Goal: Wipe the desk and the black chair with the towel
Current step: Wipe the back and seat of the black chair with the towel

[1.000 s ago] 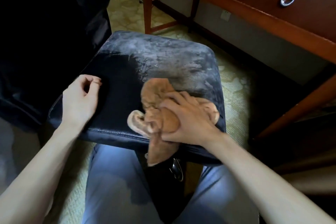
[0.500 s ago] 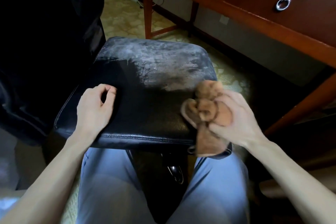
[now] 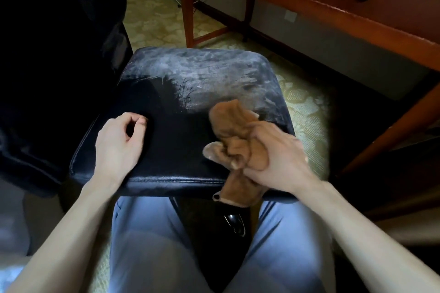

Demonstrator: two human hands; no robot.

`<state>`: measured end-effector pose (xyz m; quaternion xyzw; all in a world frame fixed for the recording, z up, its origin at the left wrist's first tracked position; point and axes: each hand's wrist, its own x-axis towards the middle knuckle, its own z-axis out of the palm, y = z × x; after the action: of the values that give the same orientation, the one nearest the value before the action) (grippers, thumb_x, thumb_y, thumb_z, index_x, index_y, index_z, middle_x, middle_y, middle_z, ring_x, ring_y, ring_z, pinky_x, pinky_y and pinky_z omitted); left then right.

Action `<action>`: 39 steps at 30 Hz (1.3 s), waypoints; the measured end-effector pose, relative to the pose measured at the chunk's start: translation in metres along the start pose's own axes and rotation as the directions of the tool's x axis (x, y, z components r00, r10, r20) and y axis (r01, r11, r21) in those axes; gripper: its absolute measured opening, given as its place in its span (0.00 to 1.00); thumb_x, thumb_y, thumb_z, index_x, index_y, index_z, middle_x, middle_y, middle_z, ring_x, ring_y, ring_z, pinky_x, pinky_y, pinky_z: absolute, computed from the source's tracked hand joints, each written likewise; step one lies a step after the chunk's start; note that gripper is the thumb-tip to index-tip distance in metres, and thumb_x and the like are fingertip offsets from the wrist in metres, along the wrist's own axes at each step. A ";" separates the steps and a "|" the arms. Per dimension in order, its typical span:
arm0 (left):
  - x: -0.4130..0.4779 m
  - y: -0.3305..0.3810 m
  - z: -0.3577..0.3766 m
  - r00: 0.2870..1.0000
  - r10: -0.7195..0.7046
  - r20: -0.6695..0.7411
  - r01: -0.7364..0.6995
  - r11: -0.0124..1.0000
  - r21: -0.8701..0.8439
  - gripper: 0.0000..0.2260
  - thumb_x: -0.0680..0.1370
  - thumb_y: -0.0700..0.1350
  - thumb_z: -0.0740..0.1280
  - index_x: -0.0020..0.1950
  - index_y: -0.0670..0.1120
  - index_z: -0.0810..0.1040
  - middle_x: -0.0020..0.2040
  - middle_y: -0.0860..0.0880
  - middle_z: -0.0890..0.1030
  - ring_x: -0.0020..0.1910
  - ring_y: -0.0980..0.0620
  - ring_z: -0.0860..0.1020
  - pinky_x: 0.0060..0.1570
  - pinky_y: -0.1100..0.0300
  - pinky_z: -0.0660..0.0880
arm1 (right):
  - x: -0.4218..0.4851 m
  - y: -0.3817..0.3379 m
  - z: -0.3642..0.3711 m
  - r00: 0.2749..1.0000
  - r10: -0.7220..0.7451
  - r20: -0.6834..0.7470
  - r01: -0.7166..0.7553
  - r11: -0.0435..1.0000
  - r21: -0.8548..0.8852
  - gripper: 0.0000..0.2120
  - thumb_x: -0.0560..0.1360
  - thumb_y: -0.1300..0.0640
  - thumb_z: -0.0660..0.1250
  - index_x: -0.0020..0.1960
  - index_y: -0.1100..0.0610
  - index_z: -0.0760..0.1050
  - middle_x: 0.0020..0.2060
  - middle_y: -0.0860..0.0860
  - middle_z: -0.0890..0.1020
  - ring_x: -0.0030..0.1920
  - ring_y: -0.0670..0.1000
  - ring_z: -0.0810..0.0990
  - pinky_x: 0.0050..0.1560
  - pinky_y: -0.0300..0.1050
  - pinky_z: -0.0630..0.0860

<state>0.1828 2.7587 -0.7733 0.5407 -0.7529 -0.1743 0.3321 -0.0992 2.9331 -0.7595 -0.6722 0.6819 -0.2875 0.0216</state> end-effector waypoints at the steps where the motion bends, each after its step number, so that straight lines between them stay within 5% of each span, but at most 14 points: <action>1: -0.001 0.000 -0.001 1.000 0.002 -0.001 -0.002 1.000 0.003 0.08 0.84 0.50 0.64 0.54 0.51 0.82 0.42 0.51 0.80 0.44 0.44 0.77 0.53 0.45 0.74 | -0.005 0.007 -0.003 0.997 0.064 -0.035 -0.062 0.997 0.043 0.24 0.60 0.40 0.70 0.54 0.46 0.73 0.59 0.44 0.78 0.62 0.50 0.77 0.58 0.40 0.71; 5: -0.001 -0.004 -0.002 1.000 0.017 0.012 -0.017 0.999 0.027 0.07 0.84 0.50 0.65 0.53 0.53 0.82 0.44 0.52 0.81 0.44 0.46 0.77 0.51 0.44 0.75 | -0.028 0.035 -0.011 0.909 0.376 -0.180 -0.302 0.892 0.337 0.20 0.61 0.50 0.73 0.49 0.36 0.71 0.55 0.39 0.78 0.58 0.46 0.78 0.61 0.41 0.72; 9: -0.003 -0.001 0.001 0.999 0.049 0.008 -0.049 0.997 0.060 0.06 0.84 0.49 0.65 0.53 0.52 0.82 0.50 0.52 0.84 0.49 0.47 0.75 0.52 0.46 0.74 | -0.039 0.042 -0.009 0.742 0.643 -0.188 -0.472 0.701 0.534 0.16 0.64 0.53 0.73 0.49 0.44 0.74 0.54 0.47 0.81 0.55 0.46 0.80 0.59 0.46 0.74; 14: -0.007 0.003 0.003 0.997 0.076 0.029 -0.078 0.992 0.100 0.06 0.84 0.48 0.65 0.54 0.51 0.82 0.50 0.50 0.83 0.50 0.46 0.75 0.53 0.47 0.73 | -0.024 0.043 -0.010 0.640 0.753 -0.153 -0.552 0.589 0.590 0.12 0.68 0.56 0.76 0.47 0.48 0.75 0.45 0.47 0.82 0.44 0.41 0.80 0.45 0.38 0.73; 18: -0.009 0.004 -0.001 0.996 0.081 0.030 -0.084 0.990 0.116 0.06 0.84 0.47 0.66 0.55 0.49 0.82 0.51 0.48 0.83 0.50 0.45 0.75 0.52 0.47 0.71 | -0.031 0.054 -0.012 0.496 0.864 -0.082 -0.575 0.398 0.715 0.07 0.73 0.58 0.74 0.48 0.54 0.77 0.40 0.45 0.83 0.37 0.41 0.81 0.36 0.35 0.74; 22: -0.010 0.011 0.002 0.992 0.110 0.060 -0.119 0.979 0.165 0.09 0.82 0.50 0.65 0.54 0.49 0.83 0.51 0.47 0.83 0.49 0.43 0.76 0.52 0.44 0.75 | -0.036 0.053 -0.006 0.430 0.902 0.049 -0.488 0.186 0.853 0.03 0.75 0.60 0.70 0.48 0.53 0.79 0.38 0.47 0.85 0.40 0.46 0.83 0.43 0.43 0.77; 26: -0.013 0.015 0.006 0.983 0.136 0.122 -0.158 0.970 0.186 0.09 0.80 0.53 0.71 0.56 0.50 0.83 0.55 0.51 0.83 0.58 0.43 0.76 0.58 0.44 0.75 | -0.026 0.042 -0.002 0.350 0.935 -0.063 -0.571 0.267 0.776 0.08 0.73 0.53 0.72 0.51 0.51 0.79 0.43 0.47 0.84 0.47 0.50 0.83 0.46 0.46 0.75; 29: -0.012 0.018 0.005 0.973 0.156 0.169 -0.188 0.963 0.192 0.17 0.77 0.62 0.66 0.56 0.51 0.83 0.55 0.52 0.83 0.59 0.43 0.76 0.61 0.45 0.75 | -0.016 0.027 -0.007 0.393 0.910 -0.129 -0.681 0.383 0.624 0.14 0.71 0.46 0.74 0.53 0.48 0.75 0.48 0.45 0.83 0.52 0.51 0.82 0.52 0.48 0.76; 32: -0.014 0.020 0.004 0.969 0.172 0.179 -0.205 0.961 0.186 0.21 0.75 0.65 0.63 0.56 0.51 0.83 0.54 0.53 0.83 0.58 0.44 0.76 0.61 0.45 0.75 | 0.001 -0.002 -0.014 0.528 0.838 -0.139 -0.727 0.531 0.437 0.13 0.69 0.42 0.71 0.51 0.41 0.72 0.50 0.45 0.80 0.50 0.50 0.78 0.53 0.46 0.74; 35: -0.014 0.024 0.002 0.970 0.163 0.183 -0.198 0.960 0.196 0.23 0.74 0.67 0.62 0.55 0.51 0.83 0.54 0.54 0.83 0.58 0.44 0.77 0.61 0.45 0.76 | 0.021 -0.046 -0.003 0.730 0.639 -0.240 -0.594 0.768 0.239 0.13 0.65 0.41 0.68 0.47 0.42 0.74 0.46 0.47 0.78 0.48 0.53 0.80 0.49 0.50 0.76; 39: -0.015 0.020 0.000 0.963 0.164 0.215 -0.199 0.968 0.152 0.24 0.73 0.67 0.61 0.57 0.53 0.82 0.56 0.54 0.83 0.59 0.44 0.76 0.61 0.45 0.75 | 0.046 -0.105 0.045 0.821 0.530 -0.211 -0.508 0.848 0.155 0.24 0.62 0.33 0.65 0.49 0.48 0.77 0.51 0.47 0.81 0.58 0.53 0.77 0.63 0.52 0.72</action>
<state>0.1717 2.7799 -0.7659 0.4756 -0.8413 -0.1307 0.2212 0.0096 2.8813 -0.7363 -0.4184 0.8225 -0.3826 0.0450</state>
